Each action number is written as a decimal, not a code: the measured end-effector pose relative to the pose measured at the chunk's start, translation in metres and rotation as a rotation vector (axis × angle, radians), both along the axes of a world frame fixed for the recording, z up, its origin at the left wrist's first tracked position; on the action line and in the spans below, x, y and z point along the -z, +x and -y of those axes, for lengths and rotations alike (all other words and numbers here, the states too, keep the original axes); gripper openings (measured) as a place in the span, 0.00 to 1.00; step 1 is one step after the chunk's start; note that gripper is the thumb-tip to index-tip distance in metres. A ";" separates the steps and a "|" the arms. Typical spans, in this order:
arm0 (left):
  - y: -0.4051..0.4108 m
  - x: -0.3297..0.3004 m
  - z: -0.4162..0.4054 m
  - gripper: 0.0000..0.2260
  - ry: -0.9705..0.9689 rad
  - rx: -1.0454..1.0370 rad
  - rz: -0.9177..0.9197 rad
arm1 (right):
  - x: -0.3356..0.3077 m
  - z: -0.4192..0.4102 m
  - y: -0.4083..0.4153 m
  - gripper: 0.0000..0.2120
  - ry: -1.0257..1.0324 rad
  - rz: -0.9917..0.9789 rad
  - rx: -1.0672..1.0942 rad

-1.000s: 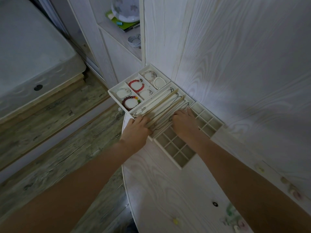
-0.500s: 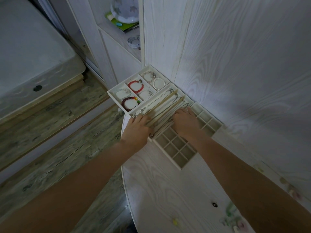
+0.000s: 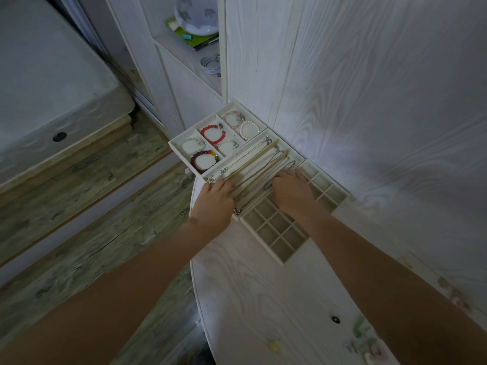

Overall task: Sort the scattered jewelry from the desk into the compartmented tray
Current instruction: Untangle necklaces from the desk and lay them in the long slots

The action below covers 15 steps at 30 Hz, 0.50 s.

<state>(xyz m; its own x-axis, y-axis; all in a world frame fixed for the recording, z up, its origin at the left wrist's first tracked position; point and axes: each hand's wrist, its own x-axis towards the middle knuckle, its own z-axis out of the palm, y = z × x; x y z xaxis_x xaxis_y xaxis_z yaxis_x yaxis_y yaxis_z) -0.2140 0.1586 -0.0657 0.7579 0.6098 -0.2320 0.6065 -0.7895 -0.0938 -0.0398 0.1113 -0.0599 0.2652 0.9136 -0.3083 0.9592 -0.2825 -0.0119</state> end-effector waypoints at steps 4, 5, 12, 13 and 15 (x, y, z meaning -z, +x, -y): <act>-0.001 -0.001 0.001 0.15 0.005 0.003 -0.045 | 0.001 0.000 0.001 0.16 0.005 -0.015 -0.004; -0.001 -0.002 0.001 0.15 0.009 0.006 -0.049 | 0.001 0.001 0.001 0.16 0.007 -0.016 -0.003; 0.002 -0.001 0.003 0.14 -0.031 -0.033 -0.013 | 0.003 0.000 0.001 0.15 -0.012 0.000 -0.003; 0.003 -0.001 0.002 0.14 -0.038 -0.039 -0.002 | 0.003 0.000 0.002 0.15 -0.006 0.004 0.000; 0.003 -0.001 0.001 0.15 -0.041 -0.041 0.012 | 0.004 -0.002 0.003 0.18 0.028 0.008 0.010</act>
<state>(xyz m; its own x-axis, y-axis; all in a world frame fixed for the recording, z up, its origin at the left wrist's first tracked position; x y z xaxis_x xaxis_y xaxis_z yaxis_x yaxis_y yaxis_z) -0.2108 0.1575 -0.0646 0.7351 0.6308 -0.2484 0.6397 -0.7667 -0.0538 -0.0364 0.1136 -0.0642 0.2772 0.9190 -0.2805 0.9563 -0.2921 -0.0119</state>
